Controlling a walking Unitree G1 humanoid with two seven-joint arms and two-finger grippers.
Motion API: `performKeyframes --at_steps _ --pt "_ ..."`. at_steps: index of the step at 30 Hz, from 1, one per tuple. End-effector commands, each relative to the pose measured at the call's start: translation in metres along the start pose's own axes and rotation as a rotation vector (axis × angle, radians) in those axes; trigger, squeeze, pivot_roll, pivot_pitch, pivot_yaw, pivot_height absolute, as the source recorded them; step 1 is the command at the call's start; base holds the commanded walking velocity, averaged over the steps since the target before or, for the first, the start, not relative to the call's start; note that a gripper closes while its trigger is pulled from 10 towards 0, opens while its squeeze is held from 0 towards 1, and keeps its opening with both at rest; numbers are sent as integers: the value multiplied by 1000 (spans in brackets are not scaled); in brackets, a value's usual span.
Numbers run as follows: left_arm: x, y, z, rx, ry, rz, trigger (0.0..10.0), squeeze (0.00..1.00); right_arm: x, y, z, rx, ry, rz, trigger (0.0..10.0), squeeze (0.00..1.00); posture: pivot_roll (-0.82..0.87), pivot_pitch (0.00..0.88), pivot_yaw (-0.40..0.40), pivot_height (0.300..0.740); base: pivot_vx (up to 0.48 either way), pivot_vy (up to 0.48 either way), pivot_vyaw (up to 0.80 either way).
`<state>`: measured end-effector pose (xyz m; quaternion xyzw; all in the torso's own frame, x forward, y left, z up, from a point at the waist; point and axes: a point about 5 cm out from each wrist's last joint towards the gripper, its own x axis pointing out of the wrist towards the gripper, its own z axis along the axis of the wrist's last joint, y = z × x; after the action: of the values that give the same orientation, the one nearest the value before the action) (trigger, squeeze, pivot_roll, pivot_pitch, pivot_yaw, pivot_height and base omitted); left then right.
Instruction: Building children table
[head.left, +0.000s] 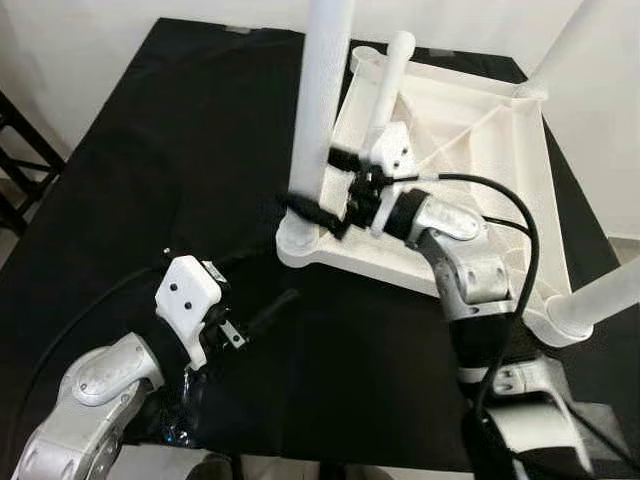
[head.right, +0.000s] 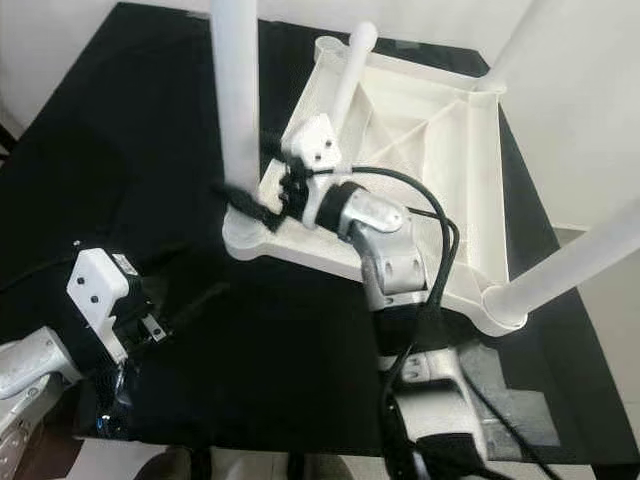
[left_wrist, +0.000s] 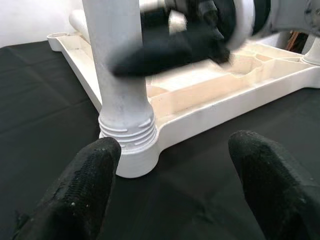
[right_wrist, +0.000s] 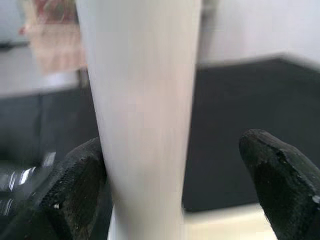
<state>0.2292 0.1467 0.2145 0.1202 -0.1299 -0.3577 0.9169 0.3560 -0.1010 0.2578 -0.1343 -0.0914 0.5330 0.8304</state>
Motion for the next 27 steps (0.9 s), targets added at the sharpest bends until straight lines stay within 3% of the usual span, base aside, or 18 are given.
performKeyframes --at_steps 1,7,13,14,21,27 --pt "-1 -4 0 -1 -1 -13 10000 0 1 1 -1 -28 16 114 10000 0 127 255 -106 740 0 0 0" --pt "-1 -4 2 5 0 -13 10000 0 4 -15 4 20 19 178 10000 0 134 265 -110 740 0 0 0" --pt "-2 -2 3 13 1 -8 10000 0 15 -14 10 41 -18 283 10000 0 135 272 -120 740 0 0 0" --pt "-2 -2 4 16 1 -6 10000 0 23 -10 10 52 -38 315 0 0 135 273 -121 740 0 0 0" --pt "-2 -3 4 17 2 -6 10000 0 29 -7 7 76 -64 325 0 0 139 276 -119 740 0 0 0" --pt "-2 -3 3 13 3 -6 10000 0 22 -15 3 61 -42 278 0 0 122 279 -125 740 0 0 0"
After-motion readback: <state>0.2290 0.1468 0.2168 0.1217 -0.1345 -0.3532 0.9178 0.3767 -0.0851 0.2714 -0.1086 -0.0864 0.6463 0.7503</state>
